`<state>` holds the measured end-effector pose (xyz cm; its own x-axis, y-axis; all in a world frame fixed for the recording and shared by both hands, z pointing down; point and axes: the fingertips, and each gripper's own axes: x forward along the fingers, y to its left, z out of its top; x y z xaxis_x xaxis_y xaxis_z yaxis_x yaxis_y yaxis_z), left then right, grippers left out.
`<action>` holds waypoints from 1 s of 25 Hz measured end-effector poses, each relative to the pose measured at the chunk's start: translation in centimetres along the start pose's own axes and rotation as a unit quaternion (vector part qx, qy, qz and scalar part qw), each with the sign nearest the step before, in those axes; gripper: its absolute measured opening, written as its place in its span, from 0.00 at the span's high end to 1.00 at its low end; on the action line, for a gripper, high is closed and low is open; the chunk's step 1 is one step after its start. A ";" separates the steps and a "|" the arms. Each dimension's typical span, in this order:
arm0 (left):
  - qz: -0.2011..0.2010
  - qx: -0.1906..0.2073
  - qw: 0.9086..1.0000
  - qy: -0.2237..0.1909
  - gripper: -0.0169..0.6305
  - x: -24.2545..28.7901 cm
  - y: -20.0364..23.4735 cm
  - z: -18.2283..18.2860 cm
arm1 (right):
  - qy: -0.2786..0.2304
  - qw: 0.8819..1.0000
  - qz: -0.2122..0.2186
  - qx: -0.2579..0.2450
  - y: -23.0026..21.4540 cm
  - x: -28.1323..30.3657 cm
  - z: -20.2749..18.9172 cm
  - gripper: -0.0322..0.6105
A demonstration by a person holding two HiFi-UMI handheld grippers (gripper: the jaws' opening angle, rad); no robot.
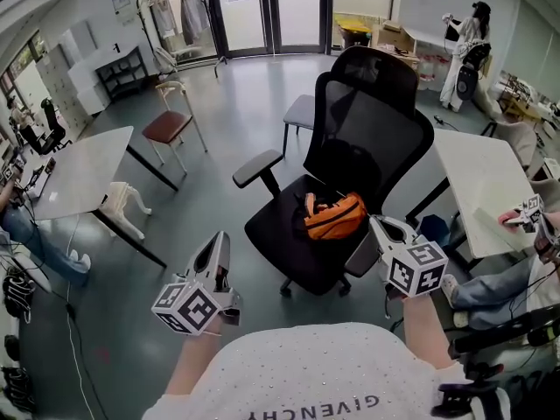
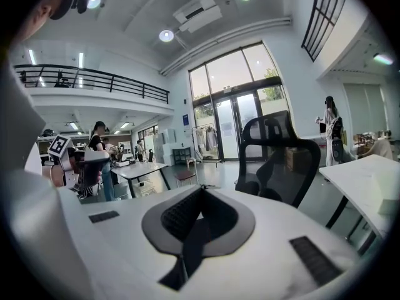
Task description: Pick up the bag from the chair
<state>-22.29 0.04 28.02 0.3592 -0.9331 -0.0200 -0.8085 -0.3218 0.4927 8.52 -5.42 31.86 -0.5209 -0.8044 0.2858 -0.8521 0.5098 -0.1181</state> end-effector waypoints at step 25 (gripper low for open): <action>0.045 0.022 0.998 0.045 0.98 6.7 4.9 -2.0 | 0.098 0.986 0.109 -0.074 0.0 13.9 -0.5 0.95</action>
<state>-22.88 -7.48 32.03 0.3231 -0.9408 0.1023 -0.8583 -0.2458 0.4505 1.27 -16.46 36.36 -0.6582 -0.6040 0.4494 -0.6970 0.7145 -0.0605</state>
